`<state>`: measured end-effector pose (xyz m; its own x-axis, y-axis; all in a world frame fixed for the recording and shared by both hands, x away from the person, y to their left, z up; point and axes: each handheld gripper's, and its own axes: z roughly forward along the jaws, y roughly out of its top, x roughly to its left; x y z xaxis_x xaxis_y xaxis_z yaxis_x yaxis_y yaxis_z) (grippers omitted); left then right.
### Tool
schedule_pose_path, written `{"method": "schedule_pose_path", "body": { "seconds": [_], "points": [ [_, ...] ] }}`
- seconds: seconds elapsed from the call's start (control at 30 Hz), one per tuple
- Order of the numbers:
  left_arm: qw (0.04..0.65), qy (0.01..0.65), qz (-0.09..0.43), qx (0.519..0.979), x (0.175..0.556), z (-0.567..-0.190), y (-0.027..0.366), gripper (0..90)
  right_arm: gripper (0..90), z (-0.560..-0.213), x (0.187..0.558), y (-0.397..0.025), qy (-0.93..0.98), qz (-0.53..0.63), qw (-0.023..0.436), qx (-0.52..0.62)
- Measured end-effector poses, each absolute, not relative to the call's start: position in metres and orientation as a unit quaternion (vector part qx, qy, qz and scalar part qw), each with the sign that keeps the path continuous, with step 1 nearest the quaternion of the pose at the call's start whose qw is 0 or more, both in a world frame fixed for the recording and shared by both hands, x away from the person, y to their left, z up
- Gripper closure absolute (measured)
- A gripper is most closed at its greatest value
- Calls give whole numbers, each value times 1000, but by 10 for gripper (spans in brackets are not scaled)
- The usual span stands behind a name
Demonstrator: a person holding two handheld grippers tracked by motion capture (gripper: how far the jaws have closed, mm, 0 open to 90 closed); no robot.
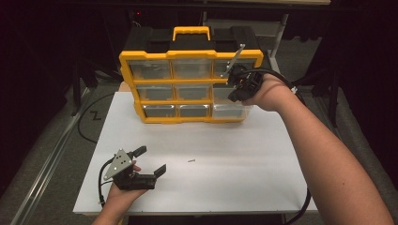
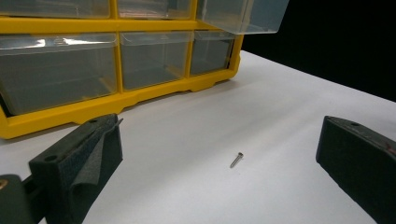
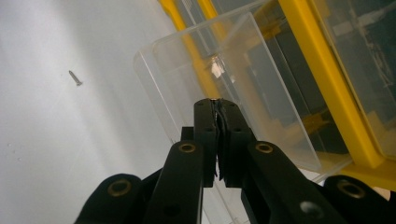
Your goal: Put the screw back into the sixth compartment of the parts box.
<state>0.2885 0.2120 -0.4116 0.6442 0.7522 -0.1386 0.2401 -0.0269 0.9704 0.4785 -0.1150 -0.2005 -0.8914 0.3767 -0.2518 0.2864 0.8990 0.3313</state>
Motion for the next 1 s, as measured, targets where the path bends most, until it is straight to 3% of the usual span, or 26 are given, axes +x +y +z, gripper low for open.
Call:
{"method": "schedule_pose_path", "body": {
  "seconds": [0.33, 0.4, 0.47, 1.0],
  "points": [
    [596, 362, 214, 684, 288, -411, 212, 11, 885, -200, 479, -115, 961, 148, 156, 173],
    [597, 362, 214, 683, 288, -411, 212, 11, 774, -199, 479, -116, 959, 153, 154, 184],
    [597, 364, 214, 682, 288, -412, 212, 11, 754, -198, 479, -117, 958, 157, 154, 183],
    [596, 362, 215, 684, 288, -412, 211, 11, 737, -196, 452, -113, 962, 163, 146, 162]
  ]
}}
